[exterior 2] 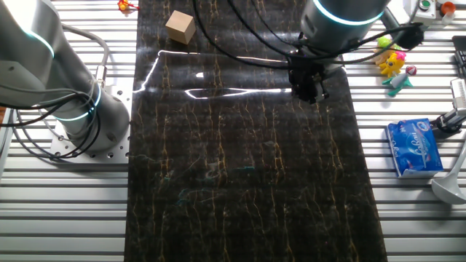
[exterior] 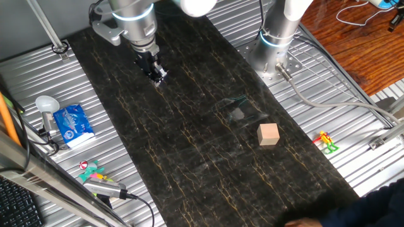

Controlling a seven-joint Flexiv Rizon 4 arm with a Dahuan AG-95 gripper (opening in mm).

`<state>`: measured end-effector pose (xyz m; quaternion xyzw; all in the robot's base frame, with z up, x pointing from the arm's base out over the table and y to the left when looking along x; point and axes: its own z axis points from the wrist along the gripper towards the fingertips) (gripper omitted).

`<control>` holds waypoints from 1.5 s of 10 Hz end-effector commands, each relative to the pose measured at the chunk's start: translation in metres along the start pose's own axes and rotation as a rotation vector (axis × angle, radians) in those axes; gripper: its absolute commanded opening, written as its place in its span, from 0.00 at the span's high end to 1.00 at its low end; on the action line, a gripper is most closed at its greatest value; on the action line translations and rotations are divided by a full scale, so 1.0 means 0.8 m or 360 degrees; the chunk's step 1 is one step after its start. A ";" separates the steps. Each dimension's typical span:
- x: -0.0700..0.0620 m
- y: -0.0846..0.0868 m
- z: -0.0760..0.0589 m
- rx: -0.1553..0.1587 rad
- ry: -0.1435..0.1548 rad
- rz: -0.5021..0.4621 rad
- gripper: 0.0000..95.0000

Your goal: Grasp the moving object

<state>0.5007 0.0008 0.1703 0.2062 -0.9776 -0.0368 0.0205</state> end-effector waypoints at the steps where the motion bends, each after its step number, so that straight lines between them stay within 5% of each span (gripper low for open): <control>1: 0.002 0.000 0.000 0.0010 -0.0013 -0.0046 1.00; 5: 0.002 0.000 0.000 0.0090 0.0045 0.0001 1.00; 15: 0.002 0.000 0.000 0.0103 0.0045 0.0040 1.00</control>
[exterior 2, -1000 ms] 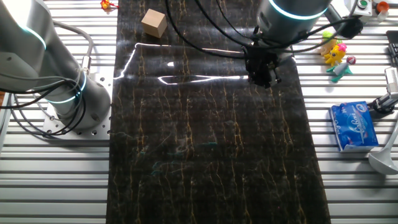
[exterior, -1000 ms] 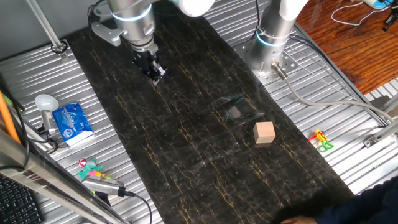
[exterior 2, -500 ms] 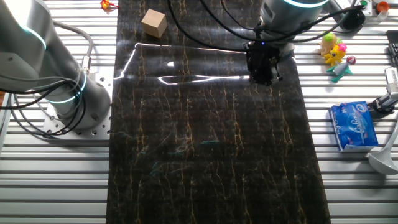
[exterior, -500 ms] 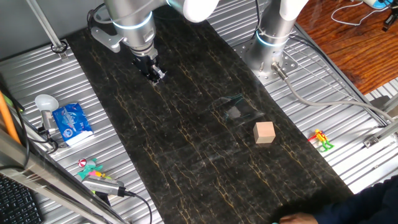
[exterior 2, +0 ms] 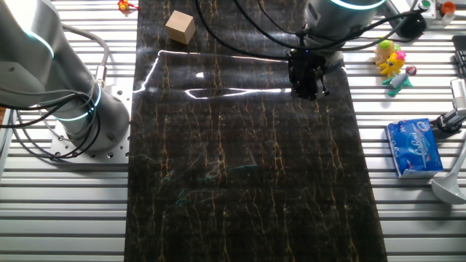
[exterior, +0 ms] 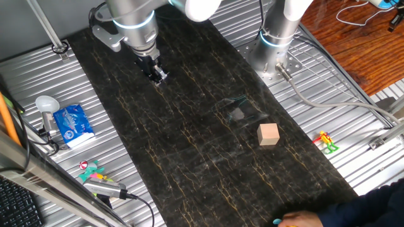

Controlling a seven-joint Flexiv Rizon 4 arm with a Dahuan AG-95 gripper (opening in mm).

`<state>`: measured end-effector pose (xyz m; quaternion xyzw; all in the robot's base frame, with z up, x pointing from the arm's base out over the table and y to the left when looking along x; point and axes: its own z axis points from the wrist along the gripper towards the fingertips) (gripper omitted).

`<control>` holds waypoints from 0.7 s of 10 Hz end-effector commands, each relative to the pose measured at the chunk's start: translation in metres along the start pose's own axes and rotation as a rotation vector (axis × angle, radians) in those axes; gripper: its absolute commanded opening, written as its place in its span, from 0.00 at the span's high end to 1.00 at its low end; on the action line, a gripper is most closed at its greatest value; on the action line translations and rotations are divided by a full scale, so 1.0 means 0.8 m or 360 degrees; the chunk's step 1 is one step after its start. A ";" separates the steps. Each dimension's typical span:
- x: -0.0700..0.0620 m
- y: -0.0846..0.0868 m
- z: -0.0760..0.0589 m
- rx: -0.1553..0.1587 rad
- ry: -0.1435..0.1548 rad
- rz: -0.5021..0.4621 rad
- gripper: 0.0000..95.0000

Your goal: Grasp the moving object

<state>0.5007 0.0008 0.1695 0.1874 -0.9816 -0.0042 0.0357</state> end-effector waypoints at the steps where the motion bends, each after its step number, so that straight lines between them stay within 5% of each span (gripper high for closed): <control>1: 0.002 0.000 -0.001 0.0013 -0.0023 -0.0026 1.00; 7: 0.003 0.000 0.000 0.0013 -0.0034 -0.0007 1.00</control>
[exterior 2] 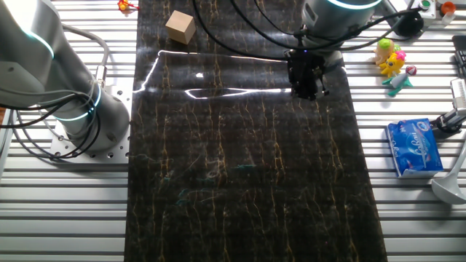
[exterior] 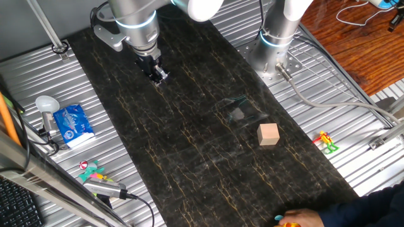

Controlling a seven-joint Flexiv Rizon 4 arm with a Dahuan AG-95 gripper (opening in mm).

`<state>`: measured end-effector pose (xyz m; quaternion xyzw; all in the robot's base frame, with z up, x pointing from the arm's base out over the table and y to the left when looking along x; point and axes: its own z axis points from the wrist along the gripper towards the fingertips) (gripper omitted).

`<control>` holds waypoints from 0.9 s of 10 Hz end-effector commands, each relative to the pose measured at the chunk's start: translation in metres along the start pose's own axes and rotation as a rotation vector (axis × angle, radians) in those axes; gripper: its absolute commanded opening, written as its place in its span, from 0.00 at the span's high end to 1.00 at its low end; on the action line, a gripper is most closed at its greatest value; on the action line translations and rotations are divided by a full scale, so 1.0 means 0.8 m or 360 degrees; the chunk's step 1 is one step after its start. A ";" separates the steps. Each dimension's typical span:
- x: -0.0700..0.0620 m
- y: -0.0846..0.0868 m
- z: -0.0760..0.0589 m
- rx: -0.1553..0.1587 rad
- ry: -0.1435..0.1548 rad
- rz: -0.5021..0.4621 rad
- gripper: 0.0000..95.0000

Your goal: Grasp the moving object

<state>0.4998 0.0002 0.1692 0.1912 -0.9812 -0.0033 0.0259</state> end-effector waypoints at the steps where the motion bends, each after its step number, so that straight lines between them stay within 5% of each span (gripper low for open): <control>1: 0.001 0.000 -0.001 0.0004 -0.0003 0.0009 1.00; 9: 0.001 0.000 -0.001 -0.0008 -0.0010 0.0029 1.00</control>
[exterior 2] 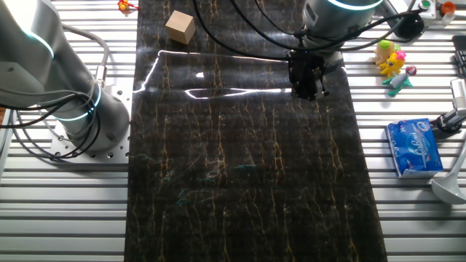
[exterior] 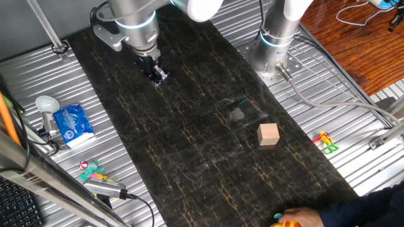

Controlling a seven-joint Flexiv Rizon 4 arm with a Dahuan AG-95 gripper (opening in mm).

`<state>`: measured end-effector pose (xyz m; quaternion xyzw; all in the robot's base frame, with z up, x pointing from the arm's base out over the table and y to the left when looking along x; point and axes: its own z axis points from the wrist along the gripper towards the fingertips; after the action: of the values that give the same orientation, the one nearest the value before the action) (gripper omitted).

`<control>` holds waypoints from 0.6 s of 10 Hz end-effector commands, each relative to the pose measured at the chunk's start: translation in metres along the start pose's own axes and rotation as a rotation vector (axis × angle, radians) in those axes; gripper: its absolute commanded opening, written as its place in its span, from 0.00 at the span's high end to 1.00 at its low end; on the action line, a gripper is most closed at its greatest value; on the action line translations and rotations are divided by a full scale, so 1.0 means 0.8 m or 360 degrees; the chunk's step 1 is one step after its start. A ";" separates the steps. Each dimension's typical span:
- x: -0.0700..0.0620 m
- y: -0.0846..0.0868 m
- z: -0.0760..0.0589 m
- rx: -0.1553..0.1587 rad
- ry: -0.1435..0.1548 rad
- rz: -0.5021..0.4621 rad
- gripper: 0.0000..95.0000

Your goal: Grasp the moving object

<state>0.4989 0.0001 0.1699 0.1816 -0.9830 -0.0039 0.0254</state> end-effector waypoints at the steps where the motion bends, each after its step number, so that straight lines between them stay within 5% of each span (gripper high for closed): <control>1: 0.000 0.000 0.000 -0.0009 -0.0013 -0.0001 1.00; 6: 0.000 0.000 0.000 -0.0040 -0.0044 -0.0044 1.00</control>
<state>0.4993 0.0001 0.1693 0.1881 -0.9820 -0.0118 0.0139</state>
